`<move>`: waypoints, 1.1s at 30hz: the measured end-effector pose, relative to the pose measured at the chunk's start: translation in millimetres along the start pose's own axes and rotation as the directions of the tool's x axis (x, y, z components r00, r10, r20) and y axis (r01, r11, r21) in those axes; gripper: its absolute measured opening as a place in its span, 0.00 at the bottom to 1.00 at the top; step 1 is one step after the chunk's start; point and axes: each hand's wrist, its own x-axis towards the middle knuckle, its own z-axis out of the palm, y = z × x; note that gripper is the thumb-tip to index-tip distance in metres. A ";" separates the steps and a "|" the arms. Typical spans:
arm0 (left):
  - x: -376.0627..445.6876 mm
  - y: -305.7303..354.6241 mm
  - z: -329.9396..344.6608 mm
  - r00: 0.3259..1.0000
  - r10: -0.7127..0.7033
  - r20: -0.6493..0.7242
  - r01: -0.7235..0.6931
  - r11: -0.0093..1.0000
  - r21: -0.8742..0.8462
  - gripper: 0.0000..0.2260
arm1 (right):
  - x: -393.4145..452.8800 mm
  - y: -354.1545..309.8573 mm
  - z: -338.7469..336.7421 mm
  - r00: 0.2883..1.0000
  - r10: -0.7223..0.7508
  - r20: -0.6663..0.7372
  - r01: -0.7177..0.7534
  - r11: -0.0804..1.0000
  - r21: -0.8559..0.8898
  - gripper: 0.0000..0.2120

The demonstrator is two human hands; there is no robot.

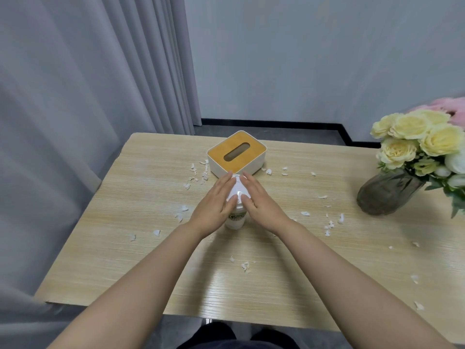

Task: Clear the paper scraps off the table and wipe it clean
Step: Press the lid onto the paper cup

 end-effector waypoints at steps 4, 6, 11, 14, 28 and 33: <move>-6.8 9.2 0.0 0.993 -0.120 -0.016 0.116 0.977 -0.178 0.24 | -6.2 -5.7 -5.7 0.999 0.049 0.004 -0.049 0.989 0.138 0.25; -9.9 10.7 1.5 0.982 -0.187 -0.021 0.175 0.949 -0.262 0.23 | -8.1 -6.8 -8.8 0.998 0.065 0.014 -0.066 0.983 0.171 0.25; -10.2 18.8 6.0 0.970 -0.240 -0.027 0.207 0.884 -0.420 0.28 | -9.4 -8.5 -11.8 0.995 0.094 0.028 -0.098 0.956 0.278 0.25; -8.9 28.0 4.7 0.946 -0.323 0.004 0.258 0.749 -0.611 0.29 | -8.0 -5.7 -12.8 0.994 0.107 0.014 -0.106 0.942 0.317 0.25; -5.3 37.1 9.7 0.773 -0.633 -0.032 0.330 0.445 -0.833 0.12 | 0.3 -1.0 -0.2 0.990 0.130 -0.046 -0.084 0.833 0.546 0.19; 2.5 21.3 -12.9 0.767 -0.633 -0.106 0.293 0.491 -0.820 0.10 | 21.4 -18.2 2.2 0.995 0.079 -0.067 -0.028 0.825 0.565 0.17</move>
